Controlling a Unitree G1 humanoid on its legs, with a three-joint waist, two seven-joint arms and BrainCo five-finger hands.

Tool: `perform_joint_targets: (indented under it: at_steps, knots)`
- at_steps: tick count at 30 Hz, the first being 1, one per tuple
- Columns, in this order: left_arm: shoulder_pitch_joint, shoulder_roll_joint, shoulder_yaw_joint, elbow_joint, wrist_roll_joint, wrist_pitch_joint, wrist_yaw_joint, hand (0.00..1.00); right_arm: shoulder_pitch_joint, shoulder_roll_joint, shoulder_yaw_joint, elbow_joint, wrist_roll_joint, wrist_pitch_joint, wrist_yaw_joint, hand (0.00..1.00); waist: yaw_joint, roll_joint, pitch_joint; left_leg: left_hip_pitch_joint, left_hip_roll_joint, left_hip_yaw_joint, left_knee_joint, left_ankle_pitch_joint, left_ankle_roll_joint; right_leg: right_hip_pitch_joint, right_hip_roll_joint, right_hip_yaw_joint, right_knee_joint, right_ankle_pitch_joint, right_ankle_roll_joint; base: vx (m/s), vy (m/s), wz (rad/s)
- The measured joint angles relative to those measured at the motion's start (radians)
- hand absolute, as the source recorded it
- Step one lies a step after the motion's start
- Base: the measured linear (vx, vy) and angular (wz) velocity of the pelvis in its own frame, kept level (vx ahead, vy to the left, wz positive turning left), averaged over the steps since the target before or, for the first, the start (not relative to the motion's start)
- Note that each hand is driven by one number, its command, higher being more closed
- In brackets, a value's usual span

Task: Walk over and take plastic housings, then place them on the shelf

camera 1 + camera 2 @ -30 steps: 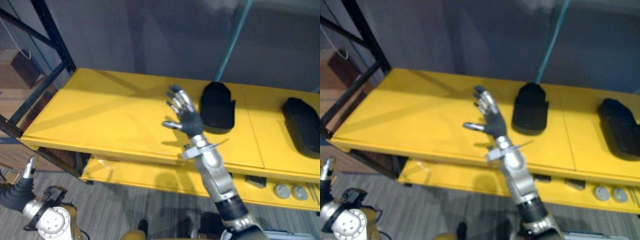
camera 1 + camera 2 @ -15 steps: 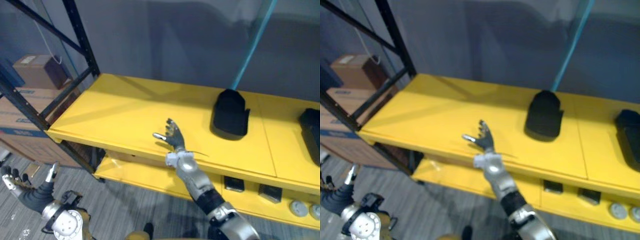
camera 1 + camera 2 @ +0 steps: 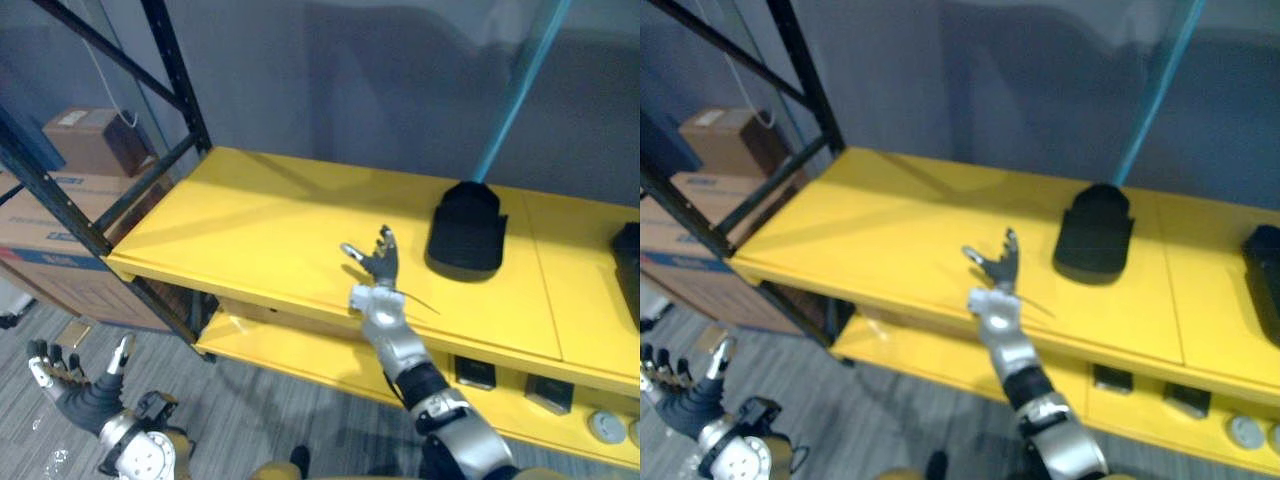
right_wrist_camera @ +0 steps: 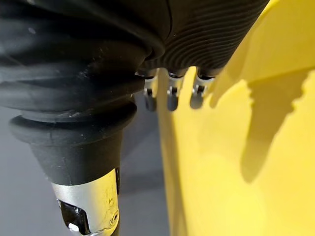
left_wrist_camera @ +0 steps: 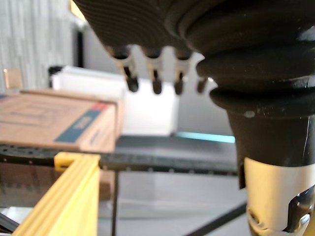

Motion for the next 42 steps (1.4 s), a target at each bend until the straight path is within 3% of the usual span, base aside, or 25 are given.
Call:
perform_joint_targets:
  at_steps: [15,20,23,25,28,30,33,35,37,40,42]
  knots:
    - [-0.051,0.076,-0.119,0.097,-0.042,-0.003,-0.035,0.0,-0.109,-0.177,-0.158,0.162,0.014,0.0,-0.027,0.0,0.022,0.053,0.022,-0.011,0.012,-0.002,0.004,0.009,-0.006,-0.004,0.014,0.006,-0.007,0.003,0.003,0.0,-0.005,0.0]
    - [-0.056,0.084,-0.118,0.2,-0.113,0.109,-0.049,0.0,-0.11,-0.187,-0.166,0.163,0.021,0.0,-0.01,0.0,0.022,0.056,0.024,-0.012,0.012,0.001,0.004,0.009,-0.006,-0.004,0.014,0.008,-0.006,0.002,0.002,0.0,0.0,0.0]
    - [-0.067,0.092,-0.107,0.397,-0.2,0.144,0.017,0.0,-0.128,-0.195,-0.165,0.182,0.035,0.0,0.019,0.0,0.022,0.056,0.024,-0.012,0.013,0.003,0.004,0.009,-0.006,-0.004,0.014,0.009,-0.006,0.002,0.001,0.0,0.0,0.0]
    - [-0.07,0.087,-0.073,0.53,-0.271,0.124,0.067,0.0,-0.148,-0.207,-0.162,0.201,0.078,-0.004,0.073,0.0,0.028,0.054,0.025,-0.012,0.014,0.003,0.004,0.008,-0.006,-0.004,0.014,0.009,-0.006,0.002,0.001,0.0,0.0,0.0]
    - [-0.068,0.079,-0.004,0.614,-0.274,0.093,0.118,0.0,-0.154,-0.211,-0.154,0.202,0.097,-0.036,0.139,0.0,0.038,0.054,0.026,-0.012,0.016,0.003,0.004,0.008,-0.006,-0.004,0.017,0.009,-0.006,0.001,0.0,0.0,0.0,0.0]
    - [-0.073,0.08,0.074,0.697,-0.285,0.043,0.145,0.0,-0.167,-0.211,-0.082,0.202,0.116,-0.072,0.24,0.0,0.049,0.051,0.028,-0.012,0.022,0.003,0.004,0.008,-0.007,-0.004,0.023,0.01,-0.01,0.002,-0.003,0.0,-0.017,-0.01]
    - [-0.081,0.079,0.131,0.798,-0.32,0.039,0.144,0.0,-0.195,-0.2,0.016,0.187,0.13,-0.087,0.352,0.0,0.049,0.047,0.03,-0.012,0.027,0.004,0.004,0.007,-0.01,-0.002,0.029,0.01,-0.017,0.003,-0.006,0.0,-0.037,-0.01]
    - [-0.093,0.079,0.172,0.882,-0.359,0.066,0.132,0.0,-0.208,-0.182,0.064,0.145,0.13,-0.092,0.396,0.0,0.047,0.046,0.031,-0.009,0.029,0.007,0.004,0.006,-0.012,-0.002,0.03,0.012,-0.019,0.003,-0.006,0.01,-0.012,-0.03]
    - [-0.102,0.081,0.221,0.964,-0.396,0.15,0.046,0.0,-0.218,-0.167,0.102,0.044,0.12,-0.113,0.432,0.0,0.048,0.034,0.039,-0.005,0.033,0.017,0.004,0.003,-0.016,-0.003,0.033,0.021,-0.021,0.003,-0.007,0.02,-0.021,-0.1]
    - [-0.105,0.08,0.245,1.043,-0.456,0.221,-0.062,0.0,-0.224,-0.161,0.105,-0.109,0.088,-0.137,0.477,0.0,0.043,0.015,0.047,0.007,0.041,0.04,0.004,-0.006,-0.021,-0.003,0.038,0.047,-0.021,0.002,-0.01,0.0,-0.018,-0.24]
    - [-0.112,0.08,0.248,1.077,-0.484,0.242,-0.127,0.0,-0.224,-0.17,0.097,-0.207,0.073,-0.16,0.498,0.0,0.034,0.006,0.049,0.009,0.046,0.059,0.004,-0.011,-0.023,-0.009,0.041,0.067,-0.021,0.003,-0.014,-0.01,-0.017,-0.26]
